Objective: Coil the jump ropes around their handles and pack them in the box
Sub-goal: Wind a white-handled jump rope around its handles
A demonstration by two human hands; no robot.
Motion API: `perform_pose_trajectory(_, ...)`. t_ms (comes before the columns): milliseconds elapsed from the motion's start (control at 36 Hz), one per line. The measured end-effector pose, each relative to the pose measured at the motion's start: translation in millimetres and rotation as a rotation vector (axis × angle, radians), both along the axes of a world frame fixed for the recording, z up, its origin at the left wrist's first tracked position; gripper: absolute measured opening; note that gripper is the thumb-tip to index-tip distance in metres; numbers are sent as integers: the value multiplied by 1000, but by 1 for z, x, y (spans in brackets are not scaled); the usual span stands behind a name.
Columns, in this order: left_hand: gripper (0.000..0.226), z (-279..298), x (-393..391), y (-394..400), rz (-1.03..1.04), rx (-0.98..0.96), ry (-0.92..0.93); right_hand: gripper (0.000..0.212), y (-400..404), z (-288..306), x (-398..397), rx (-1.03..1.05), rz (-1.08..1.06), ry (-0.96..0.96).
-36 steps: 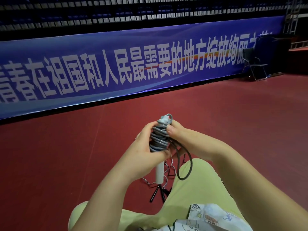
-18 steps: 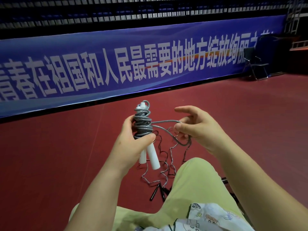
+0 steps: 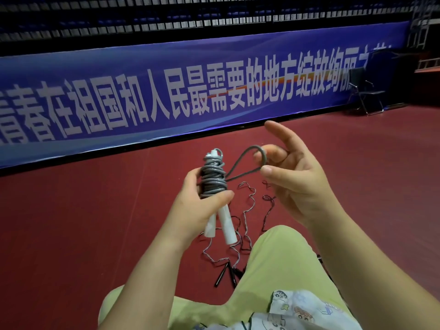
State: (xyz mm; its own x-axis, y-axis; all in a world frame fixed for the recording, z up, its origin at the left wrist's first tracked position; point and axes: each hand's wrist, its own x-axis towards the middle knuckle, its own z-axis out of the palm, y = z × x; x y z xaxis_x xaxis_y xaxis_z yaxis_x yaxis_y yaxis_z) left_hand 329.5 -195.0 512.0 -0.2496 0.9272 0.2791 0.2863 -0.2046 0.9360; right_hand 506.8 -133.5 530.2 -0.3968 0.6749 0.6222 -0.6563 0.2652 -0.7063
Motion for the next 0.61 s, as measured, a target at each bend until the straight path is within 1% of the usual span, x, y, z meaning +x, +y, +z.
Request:
perform_pose_trajectory(139,68,2,11,0,-8,-25,107,63,-1,-1,-9,68,-121,18)
perform_pose_trajectory(278,58,-1,20,1,-9,-21,132,63,0,-4,-18,58,-80,6)
perform_pose_trajectory(361,55,-3,22,-1,-17,-16,169,75,1,-4,-23,2,-27,34)
perform_pose_trajectory(417,53,-3,23,-2,-2,-26,198,79,2,-2,-26,-49,-27,60)
perform_pose_trajectory(472,54,-2,22,-1,18,-28,202,75,3,0,-26,-114,-45,104)
perform_pose_trajectory(556,58,-3,22,1,21,-15,209,56,2,0,-28,-165,-82,134)
perform_pose_trajectory(611,59,-3,25,2,-2,-1,228,48,0,2,-31,-188,-132,129)
